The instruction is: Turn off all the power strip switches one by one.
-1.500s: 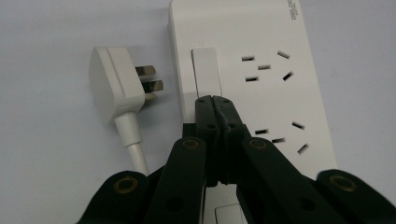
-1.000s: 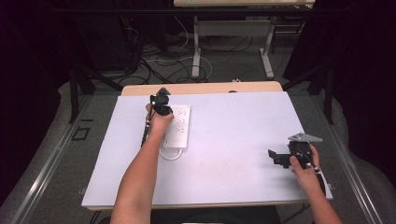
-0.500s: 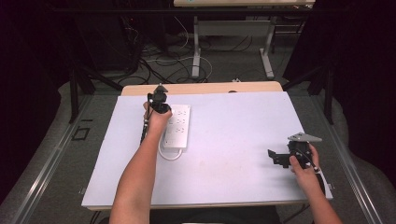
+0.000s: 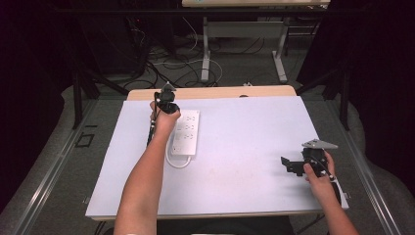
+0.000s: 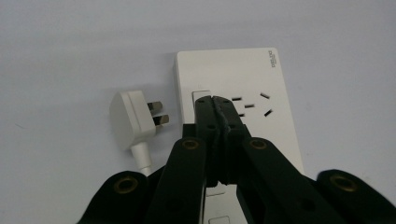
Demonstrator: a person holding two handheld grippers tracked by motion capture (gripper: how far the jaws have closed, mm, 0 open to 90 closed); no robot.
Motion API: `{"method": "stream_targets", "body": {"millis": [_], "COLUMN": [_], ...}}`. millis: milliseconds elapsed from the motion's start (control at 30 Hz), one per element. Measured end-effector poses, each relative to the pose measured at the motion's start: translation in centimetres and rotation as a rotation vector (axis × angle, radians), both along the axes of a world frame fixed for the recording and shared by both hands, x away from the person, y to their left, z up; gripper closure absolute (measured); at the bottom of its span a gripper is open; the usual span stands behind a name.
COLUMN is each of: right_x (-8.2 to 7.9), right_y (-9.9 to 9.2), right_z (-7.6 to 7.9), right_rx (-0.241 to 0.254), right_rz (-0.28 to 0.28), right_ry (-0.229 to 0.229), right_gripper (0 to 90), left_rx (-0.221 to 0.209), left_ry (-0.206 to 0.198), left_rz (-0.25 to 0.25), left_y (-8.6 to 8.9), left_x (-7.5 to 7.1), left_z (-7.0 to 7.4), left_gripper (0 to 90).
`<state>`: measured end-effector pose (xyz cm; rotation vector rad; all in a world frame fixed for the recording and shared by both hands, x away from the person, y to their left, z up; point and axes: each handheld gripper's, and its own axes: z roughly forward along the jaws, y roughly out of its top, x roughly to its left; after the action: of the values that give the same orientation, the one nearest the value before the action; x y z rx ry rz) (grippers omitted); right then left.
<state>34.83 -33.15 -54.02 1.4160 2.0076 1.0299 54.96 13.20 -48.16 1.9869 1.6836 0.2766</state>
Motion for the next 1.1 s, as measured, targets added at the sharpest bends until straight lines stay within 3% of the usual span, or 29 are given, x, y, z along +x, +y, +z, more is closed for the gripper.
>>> {"method": "stream_targets", "body": {"millis": [467,1100], "right_x": [0.0,0.0], "right_y": [0.0,0.0], "right_z": [0.0,0.0], "right_rx": [-0.005,-0.005], "right_rz": [-0.005,-0.007], "right_ry": [0.002,0.006], "right_gripper": [0.0,0.0], "left_rx": [0.012,0.007], "left_ry": [-0.008,-0.014], "left_rz": [-0.012,0.014], "left_y": [-0.8,-0.7], "left_x": [1.4,2.7], "left_z": [0.9,-0.5], "left_gripper": [90.0,90.0]}}
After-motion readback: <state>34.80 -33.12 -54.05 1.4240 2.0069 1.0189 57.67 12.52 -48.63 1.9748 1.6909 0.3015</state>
